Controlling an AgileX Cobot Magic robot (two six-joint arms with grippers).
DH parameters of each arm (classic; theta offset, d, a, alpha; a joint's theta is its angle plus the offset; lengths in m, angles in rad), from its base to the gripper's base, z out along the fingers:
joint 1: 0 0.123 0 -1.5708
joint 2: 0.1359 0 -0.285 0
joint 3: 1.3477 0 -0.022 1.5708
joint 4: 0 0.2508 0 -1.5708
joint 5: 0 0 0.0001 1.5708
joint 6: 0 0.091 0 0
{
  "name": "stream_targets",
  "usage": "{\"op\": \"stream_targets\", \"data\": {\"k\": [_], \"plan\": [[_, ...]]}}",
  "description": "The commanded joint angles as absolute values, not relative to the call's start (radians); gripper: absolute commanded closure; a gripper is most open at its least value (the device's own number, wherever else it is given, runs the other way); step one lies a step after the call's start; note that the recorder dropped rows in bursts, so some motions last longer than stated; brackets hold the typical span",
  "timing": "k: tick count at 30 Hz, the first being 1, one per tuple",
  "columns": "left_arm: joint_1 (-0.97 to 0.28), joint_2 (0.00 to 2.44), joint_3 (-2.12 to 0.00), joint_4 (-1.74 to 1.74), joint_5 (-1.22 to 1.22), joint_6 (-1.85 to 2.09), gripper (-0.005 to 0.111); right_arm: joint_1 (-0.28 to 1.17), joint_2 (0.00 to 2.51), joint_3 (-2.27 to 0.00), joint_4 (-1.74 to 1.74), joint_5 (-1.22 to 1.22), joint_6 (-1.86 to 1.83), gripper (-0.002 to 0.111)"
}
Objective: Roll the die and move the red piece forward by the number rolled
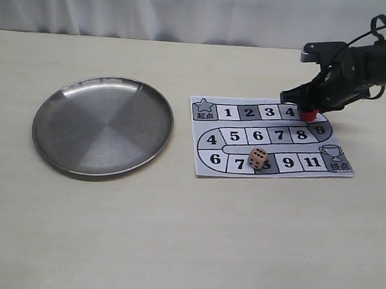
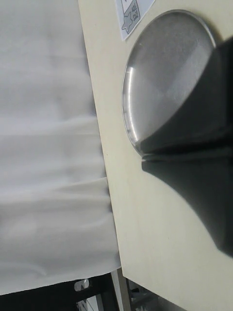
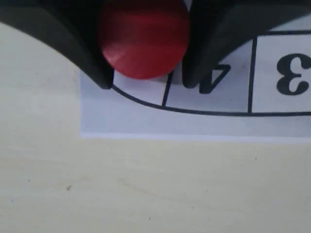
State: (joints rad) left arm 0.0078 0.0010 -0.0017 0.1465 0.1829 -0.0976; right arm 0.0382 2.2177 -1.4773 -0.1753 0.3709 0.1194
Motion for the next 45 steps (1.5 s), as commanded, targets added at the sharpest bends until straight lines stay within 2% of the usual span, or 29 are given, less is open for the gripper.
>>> {"op": "stream_targets", "data": {"k": [1, 11, 16, 22, 29, 31, 34, 37, 41, 45], "plan": [[-0.001, 0.000, 0.000, 0.144, 0.173, -0.099, 0.107, 0.035, 2.160, -1.471, -0.177, 0.441, 0.118, 0.104], [-0.001, 0.000, 0.000, 0.144, 0.173, -0.099, 0.107, 0.035, 2.016, -1.471, -0.195, 0.502, 0.118, 0.104], [-0.001, 0.000, 0.000, 0.144, 0.173, -0.099, 0.107, 0.035, 2.057, -1.457, -0.202, 0.522, 0.118, 0.104], [-0.001, 0.000, 0.000, 0.144, 0.173, -0.099, 0.107, -0.015, 2.139, -1.299, -0.191, 0.379, 0.120, 0.104], [-0.001, 0.000, 0.000, 0.144, 0.173, -0.099, 0.107, -0.022, 2.139, -1.274, -0.191, 0.394, 0.120, 0.104], [-0.001, 0.000, 0.000, 0.144, 0.173, -0.099, 0.107, -0.022, 2.139, -1.274, -0.191, 0.389, 0.120, 0.096], [-0.001, 0.000, 0.000, 0.144, 0.173, -0.099, 0.107, -0.022, 2.139, -1.274, -0.162, 0.385, 0.120, 0.062], [-0.001, 0.000, 0.000, 0.144, 0.173, -0.099, 0.107, -0.020, 2.139, -1.274, -0.134, 0.367, 0.120, 0.044], [-0.001, 0.000, 0.000, 0.144, 0.173, -0.099, 0.107, -0.020, 2.137, -1.274, -0.136, 0.340, 0.120, 0.034], [-0.001, 0.000, 0.000, 0.144, 0.173, -0.099, 0.107, -0.020, 2.091, -1.274, -0.136, 0.338, 0.120, 0.033]]}}
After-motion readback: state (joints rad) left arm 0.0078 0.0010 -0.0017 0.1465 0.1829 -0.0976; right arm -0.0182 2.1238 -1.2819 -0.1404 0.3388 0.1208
